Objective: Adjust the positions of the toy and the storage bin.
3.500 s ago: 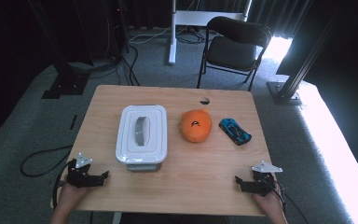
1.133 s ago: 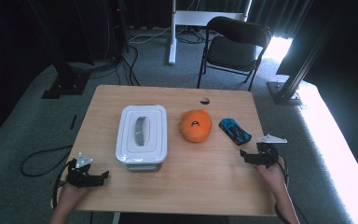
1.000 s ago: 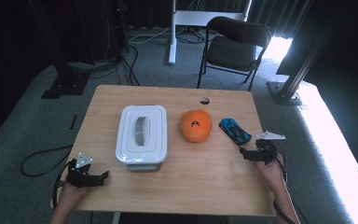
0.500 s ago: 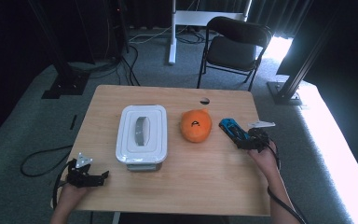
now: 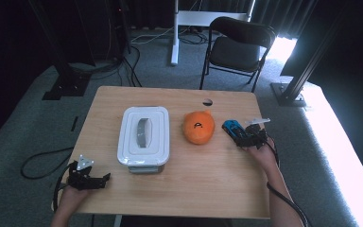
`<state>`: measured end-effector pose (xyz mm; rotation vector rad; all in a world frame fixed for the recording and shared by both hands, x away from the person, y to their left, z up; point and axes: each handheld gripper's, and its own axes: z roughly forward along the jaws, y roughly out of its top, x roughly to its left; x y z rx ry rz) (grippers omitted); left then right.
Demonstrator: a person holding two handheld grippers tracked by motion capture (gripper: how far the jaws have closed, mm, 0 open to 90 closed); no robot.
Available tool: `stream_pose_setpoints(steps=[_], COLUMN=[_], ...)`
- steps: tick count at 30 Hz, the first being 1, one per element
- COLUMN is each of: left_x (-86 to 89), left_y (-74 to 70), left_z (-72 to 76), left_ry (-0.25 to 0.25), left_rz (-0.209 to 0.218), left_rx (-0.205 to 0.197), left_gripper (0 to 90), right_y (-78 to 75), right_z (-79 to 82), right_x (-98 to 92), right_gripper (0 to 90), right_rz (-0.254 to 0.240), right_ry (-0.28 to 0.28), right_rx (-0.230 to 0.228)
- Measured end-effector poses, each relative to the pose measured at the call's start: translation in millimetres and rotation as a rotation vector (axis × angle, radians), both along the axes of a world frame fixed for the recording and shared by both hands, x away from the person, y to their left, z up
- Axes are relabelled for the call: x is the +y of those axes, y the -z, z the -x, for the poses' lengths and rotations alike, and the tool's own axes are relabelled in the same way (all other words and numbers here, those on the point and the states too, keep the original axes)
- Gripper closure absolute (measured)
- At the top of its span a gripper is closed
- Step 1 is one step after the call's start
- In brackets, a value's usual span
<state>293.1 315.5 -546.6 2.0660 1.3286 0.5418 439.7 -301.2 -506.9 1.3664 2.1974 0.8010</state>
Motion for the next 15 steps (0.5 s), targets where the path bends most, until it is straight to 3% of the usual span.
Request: stream_pose_setpoints(steps=[6, 8, 15], left_x=[0.0, 0.0, 0.0], left_y=[0.0, 0.0, 0.0], left_z=[0.0, 0.0, 0.0], left_ry=[0.000, 0.000, 0.000], left_rz=[0.000, 0.000, 0.000], left_rx=[0.000, 0.000, 0.000], left_gripper=[1.5, 1.5, 1.5], right_y=[1.3, 2.1, 3.7], right_z=[-10.2, -17.0, -29.9], right_x=[-0.6, 0.1, 2.4], right_gripper=[13.7, 13.8, 14.4], right_rz=[-0.003, 0.031, 0.069], right_ry=[0.000, -0.004, -0.025], right_rx=[0.035, 0.061, 0.095])
